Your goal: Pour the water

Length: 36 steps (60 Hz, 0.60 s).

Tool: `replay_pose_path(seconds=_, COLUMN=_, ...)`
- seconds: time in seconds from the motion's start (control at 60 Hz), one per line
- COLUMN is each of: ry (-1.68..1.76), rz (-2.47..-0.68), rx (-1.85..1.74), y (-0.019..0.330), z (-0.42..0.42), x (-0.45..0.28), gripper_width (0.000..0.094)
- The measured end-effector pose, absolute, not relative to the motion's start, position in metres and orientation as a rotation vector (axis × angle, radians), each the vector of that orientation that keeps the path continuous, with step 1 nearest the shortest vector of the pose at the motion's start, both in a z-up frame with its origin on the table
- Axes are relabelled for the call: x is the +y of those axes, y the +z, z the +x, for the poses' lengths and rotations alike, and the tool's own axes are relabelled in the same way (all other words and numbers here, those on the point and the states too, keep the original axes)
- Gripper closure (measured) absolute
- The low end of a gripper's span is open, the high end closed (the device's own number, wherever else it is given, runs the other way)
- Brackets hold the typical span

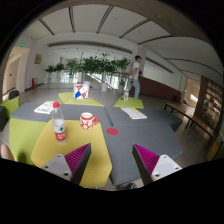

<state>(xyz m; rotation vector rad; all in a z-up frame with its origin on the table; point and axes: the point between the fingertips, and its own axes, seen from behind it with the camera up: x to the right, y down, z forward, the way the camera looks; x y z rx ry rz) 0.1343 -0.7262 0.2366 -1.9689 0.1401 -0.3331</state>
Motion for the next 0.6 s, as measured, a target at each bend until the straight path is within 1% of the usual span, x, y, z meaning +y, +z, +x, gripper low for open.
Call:
replay_pose_path(seconds=0.017, ry=-0.335, rz=-1.971, rx=0.139, y=0.238, z=0.134, x=-0.739, gripper_width=0.0079)
replay_pose_path(seconds=0.133, ry=-0.334, rz=-1.989, rx=0.126, y=0.226, z=0.130, x=-0.743, gripper_width=0.0077)
replay_pose_path(seconds=0.317, ry=-0.234, rz=-2.010, rx=0.064, y=0.191, z=0.082, x=-0.748, gripper_width=0.0075)
replay_pose_path(seconds=0.45, ry=-0.136, rz=-1.994, rx=-0.003, y=0.175, z=0.022, x=-0.714, gripper_width=0.0078)
replay_pose_path(seconds=0.6, ry=-0.046, rz=-1.938, rx=-0.015, y=0.175, z=-0.035, x=-0.650, gripper_width=0.0081)
